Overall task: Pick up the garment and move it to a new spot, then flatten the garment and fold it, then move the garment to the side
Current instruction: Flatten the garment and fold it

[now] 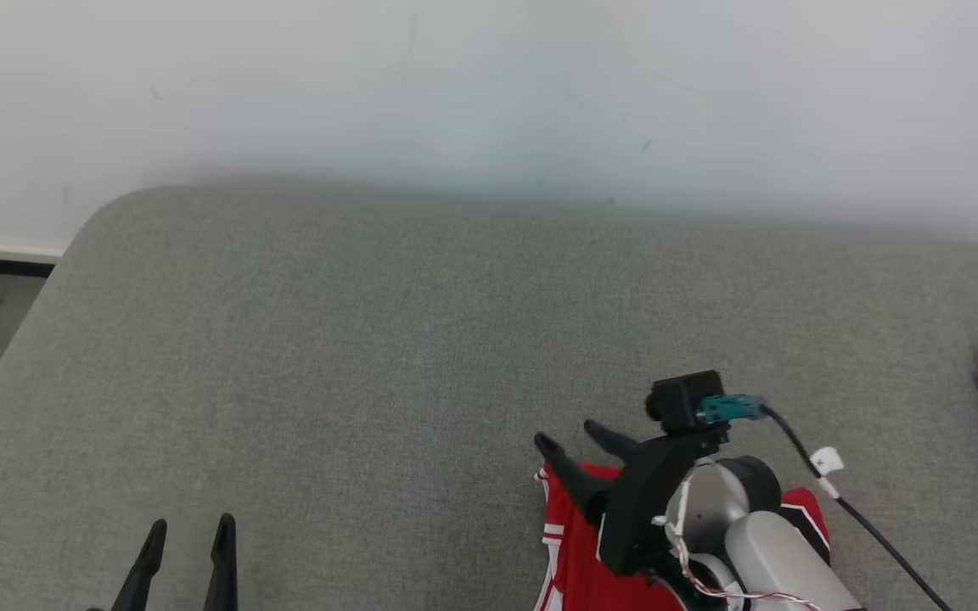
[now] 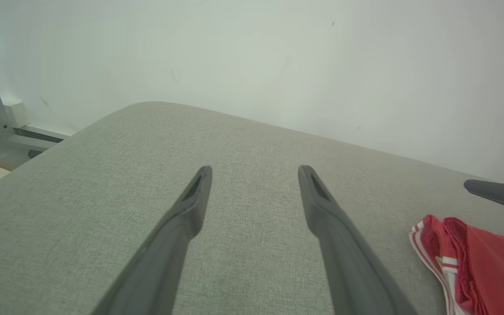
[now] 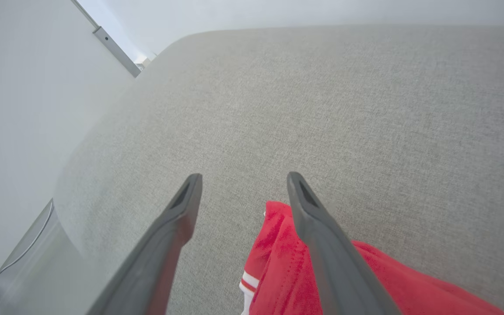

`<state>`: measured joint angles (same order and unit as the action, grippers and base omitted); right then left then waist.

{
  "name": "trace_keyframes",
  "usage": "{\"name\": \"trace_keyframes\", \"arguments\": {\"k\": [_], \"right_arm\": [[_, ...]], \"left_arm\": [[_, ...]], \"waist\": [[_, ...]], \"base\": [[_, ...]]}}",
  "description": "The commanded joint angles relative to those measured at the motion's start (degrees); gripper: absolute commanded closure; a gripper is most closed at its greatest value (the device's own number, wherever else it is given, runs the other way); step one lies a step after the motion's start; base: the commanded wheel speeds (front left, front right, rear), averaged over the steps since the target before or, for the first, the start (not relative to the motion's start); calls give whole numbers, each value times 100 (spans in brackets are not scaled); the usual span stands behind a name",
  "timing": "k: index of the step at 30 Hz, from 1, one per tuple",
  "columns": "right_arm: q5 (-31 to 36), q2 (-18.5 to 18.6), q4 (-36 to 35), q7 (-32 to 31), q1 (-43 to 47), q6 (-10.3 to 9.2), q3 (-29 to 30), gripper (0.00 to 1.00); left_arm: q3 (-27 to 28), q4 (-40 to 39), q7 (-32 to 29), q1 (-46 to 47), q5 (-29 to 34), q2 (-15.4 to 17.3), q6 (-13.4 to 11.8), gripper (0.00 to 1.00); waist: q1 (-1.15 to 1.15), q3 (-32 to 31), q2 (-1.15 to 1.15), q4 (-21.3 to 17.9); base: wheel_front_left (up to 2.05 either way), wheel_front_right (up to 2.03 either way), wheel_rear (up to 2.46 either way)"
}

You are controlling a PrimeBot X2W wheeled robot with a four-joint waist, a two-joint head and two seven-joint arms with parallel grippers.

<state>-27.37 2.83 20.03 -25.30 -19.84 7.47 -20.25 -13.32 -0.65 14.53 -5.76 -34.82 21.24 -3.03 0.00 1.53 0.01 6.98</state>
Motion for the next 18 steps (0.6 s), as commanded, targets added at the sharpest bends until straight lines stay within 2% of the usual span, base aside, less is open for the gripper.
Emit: {"name": "trace_keyframes", "arguments": {"k": [1, 4, 8, 9, 11, 14, 18], "right_arm": [[32, 10, -144, 181, 134, 5, 125, 0], [143, 17, -308, 381, 347, 5, 444, 0], [742, 5, -830, 666, 842, 5, 1350, 0], [990, 6, -1145, 778, 1189, 5, 1743, 0], [1063, 8, -1433, 959, 1531, 5, 2086, 0], [1135, 6, -1711, 1333, 2015, 5, 2433, 0], [1251, 6, -1783, 1790, 2488, 5, 2582, 0]], "left_arm": [[-6, -17, 38, -101, 60, 41, -26, 0], [2, -28, 40, -210, 59, 48, -48, 0], [42, -51, -41, -292, -3, 57, -151, 0], [61, -65, -60, -302, -37, 51, -158, 0], [119, -95, -51, -299, -81, 26, -198, 0], [191, -102, -15, -305, -75, -8, -252, 0], [279, -91, 34, -323, -91, -83, -198, 0]], "waist": [[0, -165, -1, -37], [0, -278, -1, -71], [0, -439, -1, -176], [0, -528, -1, -236], [0, -616, -1, -293], [0, -709, -1, -399], [0, -784, -1, -544]], "base": [[0, 0, 0], [0, 0, 0], [0, 0, 0], [0, 0, 0], [0, 0, 0], [0, 0, 0], [0, 0, 0]]}}
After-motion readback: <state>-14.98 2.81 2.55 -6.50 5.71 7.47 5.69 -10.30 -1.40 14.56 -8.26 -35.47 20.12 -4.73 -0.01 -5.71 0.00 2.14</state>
